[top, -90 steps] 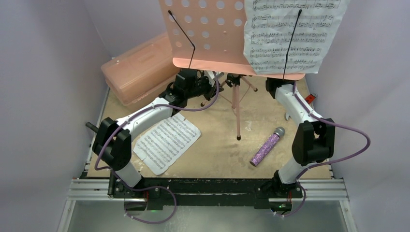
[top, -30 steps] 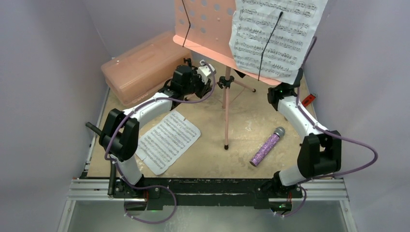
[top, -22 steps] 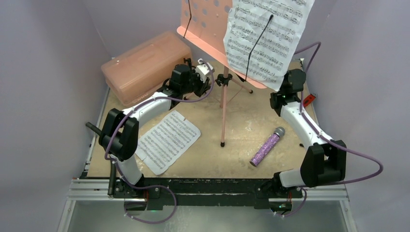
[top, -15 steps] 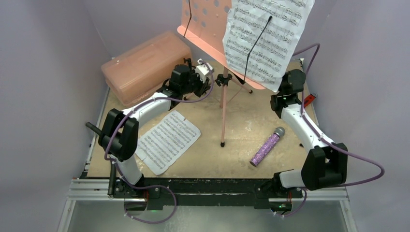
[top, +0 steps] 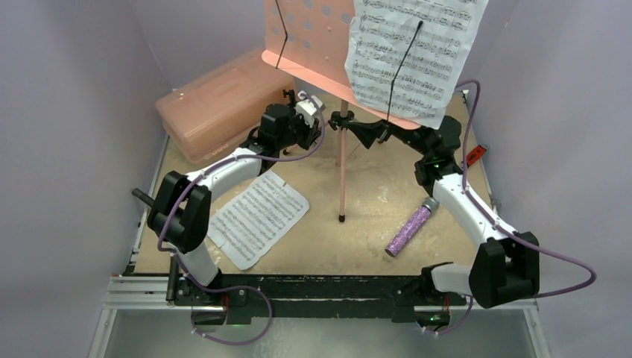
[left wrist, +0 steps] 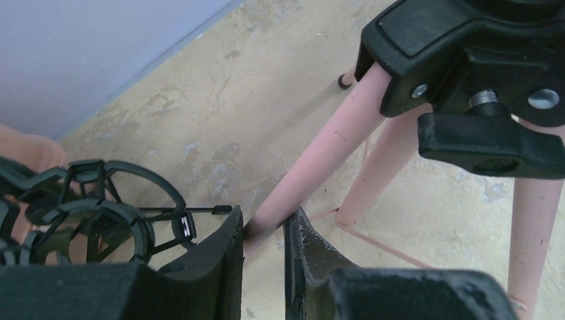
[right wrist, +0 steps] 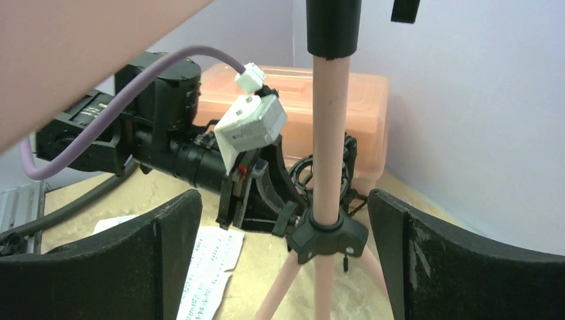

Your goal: Set up the instrument practice props

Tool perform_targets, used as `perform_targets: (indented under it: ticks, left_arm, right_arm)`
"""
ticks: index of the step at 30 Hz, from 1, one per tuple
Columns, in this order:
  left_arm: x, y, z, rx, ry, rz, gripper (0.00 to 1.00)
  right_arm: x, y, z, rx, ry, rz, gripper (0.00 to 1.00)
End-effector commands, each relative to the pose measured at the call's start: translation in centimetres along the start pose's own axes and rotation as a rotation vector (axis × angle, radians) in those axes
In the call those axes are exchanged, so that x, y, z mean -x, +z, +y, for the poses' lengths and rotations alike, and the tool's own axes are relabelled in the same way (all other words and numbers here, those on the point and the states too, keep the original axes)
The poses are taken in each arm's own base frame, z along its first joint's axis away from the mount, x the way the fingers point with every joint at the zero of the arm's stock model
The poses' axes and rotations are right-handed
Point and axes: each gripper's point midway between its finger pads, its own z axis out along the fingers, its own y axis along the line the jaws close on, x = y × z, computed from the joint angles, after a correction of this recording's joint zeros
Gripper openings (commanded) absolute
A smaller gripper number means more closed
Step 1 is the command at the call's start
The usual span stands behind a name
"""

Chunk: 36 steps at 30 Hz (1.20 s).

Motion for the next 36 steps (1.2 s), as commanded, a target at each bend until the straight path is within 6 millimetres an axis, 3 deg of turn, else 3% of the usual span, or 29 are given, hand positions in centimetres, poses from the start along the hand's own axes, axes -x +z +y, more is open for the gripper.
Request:
perform_targets:
  ticks: [1,5,10,15,18,21,25,28,29,36]
  left_arm:
    - [-6.5,-1.8,1.2,0.213,-0.274,0.185,0.00]
    - [-7.1,-1.7,0.6,0.273,-0.307,0.194,0.00]
    - [-7.1,-1.5,0.1,0.339,-0.345,0.190,0.00]
    - [-6.8,-1.2,-0.6,0.339,-0.359,0.181,0.00]
    - [-6.7,-1.3,-0.6,0.345,-0.363,0.180,0.00]
    - [-6.7,-1.4,-0.5,0.351,-0.365,0.179,0.00]
    - [-6.5,-1.8,-0.3,0.367,-0.365,0.180,0.00]
    - [-6.5,-2.1,-0.3,0.377,-0.376,0.178,0.00]
    - [-6.6,-2.2,-0.2,0.390,-0.387,0.181,0.00]
    - [-7.2,-2.6,0.3,0.455,-0.456,0.174,0.00]
  right_arm:
    - [-0.3,-0.5,0.1,-0.078,-0.032,0.042,0.98]
    - [-3.8,-0.9,0.0,-0.159,-0.008,0.151,0.98]
    - [-9.9,-1.5,0.2,-0.180,0.112,0.260,0.96]
    - [-13.3,-1.1,-0.2,-0.189,0.163,0.314,0.87]
    - [-14.5,-0.5,-1.0,-0.194,0.178,0.330,0.74]
    - [-15.6,0.2,-1.5,-0.188,0.192,0.346,0.54]
    - [-16.1,0.3,-2.4,-0.210,0.170,0.372,0.37]
    - [-16.4,0.1,-2.4,-0.211,0.165,0.391,0.06]
    - [-16.6,-0.1,-2.2,-0.208,0.174,0.404,0.00]
    - [-15.5,-0.3,-3.0,-0.162,0.103,0.449,0.00]
